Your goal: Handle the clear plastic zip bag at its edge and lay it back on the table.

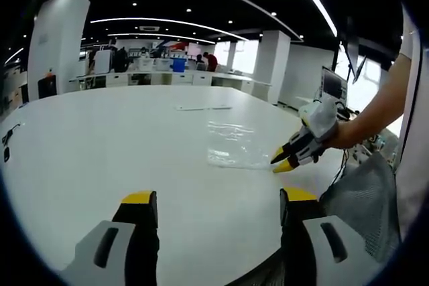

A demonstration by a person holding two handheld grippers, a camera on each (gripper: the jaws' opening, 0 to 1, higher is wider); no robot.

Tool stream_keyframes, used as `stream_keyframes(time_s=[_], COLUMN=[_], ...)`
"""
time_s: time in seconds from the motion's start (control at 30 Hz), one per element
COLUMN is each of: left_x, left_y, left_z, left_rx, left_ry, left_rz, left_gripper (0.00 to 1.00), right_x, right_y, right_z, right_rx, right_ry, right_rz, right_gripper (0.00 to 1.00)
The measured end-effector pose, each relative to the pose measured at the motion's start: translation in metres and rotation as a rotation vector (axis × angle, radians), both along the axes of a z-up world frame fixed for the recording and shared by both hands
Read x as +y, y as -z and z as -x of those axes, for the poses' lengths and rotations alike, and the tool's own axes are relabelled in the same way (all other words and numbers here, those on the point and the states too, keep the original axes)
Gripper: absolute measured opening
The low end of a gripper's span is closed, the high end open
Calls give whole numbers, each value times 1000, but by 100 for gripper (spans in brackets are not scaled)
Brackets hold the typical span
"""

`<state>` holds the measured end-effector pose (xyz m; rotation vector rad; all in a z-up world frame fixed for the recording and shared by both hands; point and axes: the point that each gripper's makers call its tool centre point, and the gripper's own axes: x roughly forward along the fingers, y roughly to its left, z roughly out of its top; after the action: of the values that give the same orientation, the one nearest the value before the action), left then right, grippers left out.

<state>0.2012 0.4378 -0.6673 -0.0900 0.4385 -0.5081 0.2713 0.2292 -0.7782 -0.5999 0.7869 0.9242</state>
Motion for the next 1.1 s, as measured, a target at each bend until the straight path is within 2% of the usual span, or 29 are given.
stream_keyframes(time_s=[0.6,0.8,0.93,1.1], left_x=[4,5,4,2], left_y=[6,7,6,4], left_z=[0,-1,0,0], left_rx=[9,9,8,8], left_ry=[4,4,3,3], left_rz=[-2,-1,-1,-2], left_gripper=[73,73,73,73], right_x=[2,4,3,3], right_y=[0,0,0,-3], right_z=[-2,-2,-3,-5], right_rx=[-3,-2,21,4], right_ry=[-19,-21,9,0], right_rz=[9,11,0,-2], right_gripper=[0,0,0,0])
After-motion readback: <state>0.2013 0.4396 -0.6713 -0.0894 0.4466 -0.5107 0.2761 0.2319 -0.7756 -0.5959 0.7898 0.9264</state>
